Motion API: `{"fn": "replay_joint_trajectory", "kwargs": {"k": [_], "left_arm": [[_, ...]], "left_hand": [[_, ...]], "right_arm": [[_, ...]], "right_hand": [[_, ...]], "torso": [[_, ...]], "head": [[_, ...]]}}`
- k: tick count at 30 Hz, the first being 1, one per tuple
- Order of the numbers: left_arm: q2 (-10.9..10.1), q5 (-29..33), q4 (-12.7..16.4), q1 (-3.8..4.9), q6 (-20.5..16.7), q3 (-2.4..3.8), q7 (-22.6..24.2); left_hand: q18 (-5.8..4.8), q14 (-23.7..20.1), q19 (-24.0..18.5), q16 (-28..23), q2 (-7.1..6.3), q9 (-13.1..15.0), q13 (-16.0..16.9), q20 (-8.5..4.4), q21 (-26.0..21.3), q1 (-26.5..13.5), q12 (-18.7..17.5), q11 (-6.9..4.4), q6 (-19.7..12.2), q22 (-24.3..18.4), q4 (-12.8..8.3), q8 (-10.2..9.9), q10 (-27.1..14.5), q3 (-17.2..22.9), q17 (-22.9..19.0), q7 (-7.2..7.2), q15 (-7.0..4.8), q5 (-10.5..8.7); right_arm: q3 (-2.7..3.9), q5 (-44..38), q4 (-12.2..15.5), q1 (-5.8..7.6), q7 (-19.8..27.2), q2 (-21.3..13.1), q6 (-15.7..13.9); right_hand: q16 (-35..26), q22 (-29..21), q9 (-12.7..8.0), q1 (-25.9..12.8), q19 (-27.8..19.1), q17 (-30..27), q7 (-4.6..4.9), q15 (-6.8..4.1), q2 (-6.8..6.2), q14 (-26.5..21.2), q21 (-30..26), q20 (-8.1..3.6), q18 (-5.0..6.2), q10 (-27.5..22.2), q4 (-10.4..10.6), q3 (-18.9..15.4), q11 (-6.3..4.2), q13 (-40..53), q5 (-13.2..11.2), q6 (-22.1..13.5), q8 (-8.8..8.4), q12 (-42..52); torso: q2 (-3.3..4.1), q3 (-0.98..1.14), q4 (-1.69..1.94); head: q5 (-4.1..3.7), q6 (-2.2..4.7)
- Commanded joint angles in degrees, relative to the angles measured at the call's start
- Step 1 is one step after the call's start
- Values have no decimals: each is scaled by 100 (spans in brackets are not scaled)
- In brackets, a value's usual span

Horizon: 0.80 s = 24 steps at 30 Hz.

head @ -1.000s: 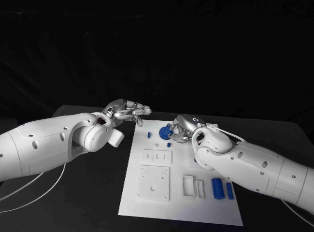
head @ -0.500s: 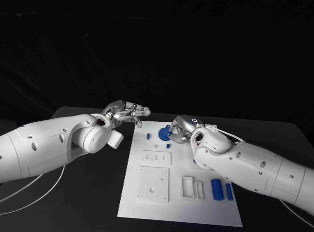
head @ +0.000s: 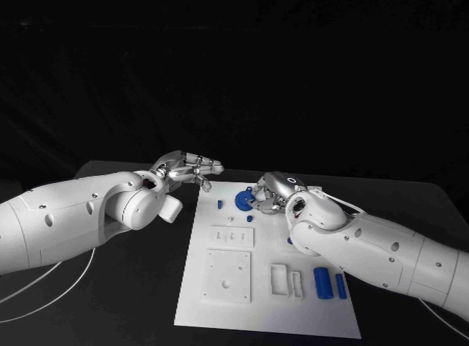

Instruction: Assemble the parts on the task board

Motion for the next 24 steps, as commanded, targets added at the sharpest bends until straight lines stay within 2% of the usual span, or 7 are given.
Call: {"fn": "replay_joint_trajectory", "kwargs": {"k": [1, 6, 9, 15, 19, 24], "left_arm": [[6, -22, 6, 13, 88, 4, 28], [0, -23, 6, 13, 82, 4, 30], [-1, -23, 6, 13, 83, 4, 31], [0, -24, -9, 13, 80, 4, 31], [3, -40, -15, 13, 72, 4, 24], [7, -55, -14, 13, 77, 4, 16]], "left_hand": [[114, -25, -11, 8, -33, -4, 9, 27, 29, 8, 12, -2, 26, -6, 17, 16, -49, -11, -5, -1, 18, -6], [114, -25, -11, 8, -33, -4, 9, 27, 29, 8, 12, -2, 26, -6, 17, 16, -49, -11, -5, -1, 18, -6], [114, -25, -11, 8, -33, -4, 9, 27, 29, 8, 12, -2, 26, -6, 17, 16, -49, -11, -5, -1, 18, -6], [114, -25, -11, 8, -33, -4, 9, 27, 29, 8, 12, -2, 26, -6, 17, 16, -49, -11, -5, -1, 18, -6], [114, -22, -9, 11, -37, -4, 9, 27, 34, 7, 13, -2, 19, -10, 15, 15, -58, -9, -5, -5, 18, -10], [115, -19, -8, 13, -39, -5, 9, 28, 37, 6, 14, -1, 14, -12, 14, 14, -63, -9, -4, -8, 18, -13]], "right_arm": [[21, 48, 67, -1, 20, -53, -218], [54, 67, 138, -1, 50, -104, -275], [66, 91, 161, -1, 99, -110, -274], [74, 165, 136, -1, 241, -48, -102], [75, 178, 34, -1, 280, 52, 76], [71, 171, -85, -1, 290, 148, 195]], "right_hand": [[28, 465, -5, 19, 377, -4, -4, -2, -61, 1, 21, 10, -8, 15, 6, -51, 27, 300, 33, -48, 14, 24], [28, 461, -8, 55, 376, -7, 7, 1, -85, 2, 21, 12, -4, 15, -15, -73, 32, 300, 59, -84, 10, 25], [28, 458, -8, 82, 375, -9, 14, 4, -107, 1, 21, 16, -1, 14, -45, -95, 37, 299, 59, -104, 11, 25], [22, 447, -17, 208, 371, -22, 47, 23, -71, -4, 5, 36, 13, 3, -124, -320, 61, 299, -3, -212, 12, 28], [11, 446, -21, 237, 369, -35, 39, 17, -27, -7, -5, 35, 9, 0, -130, -317, 61, 297, -66, -278, 9, 27], [-3, 441, -20, 248, 368, -48, 27, 10, 0, -9, -22, 29, 5, -6, -149, -285, 51, 293, 19, -285, 12, 20]], "torso": [[-4, -1, -12], [-7, 4, -21], [-3, 3, -13], [0, -3, -3], [2, -6, -1], [8, -13, 11]], "head": [[20, -4], [32, -12], [18, 1], [12, 9], [-6, 3], [-6, -5]]}}
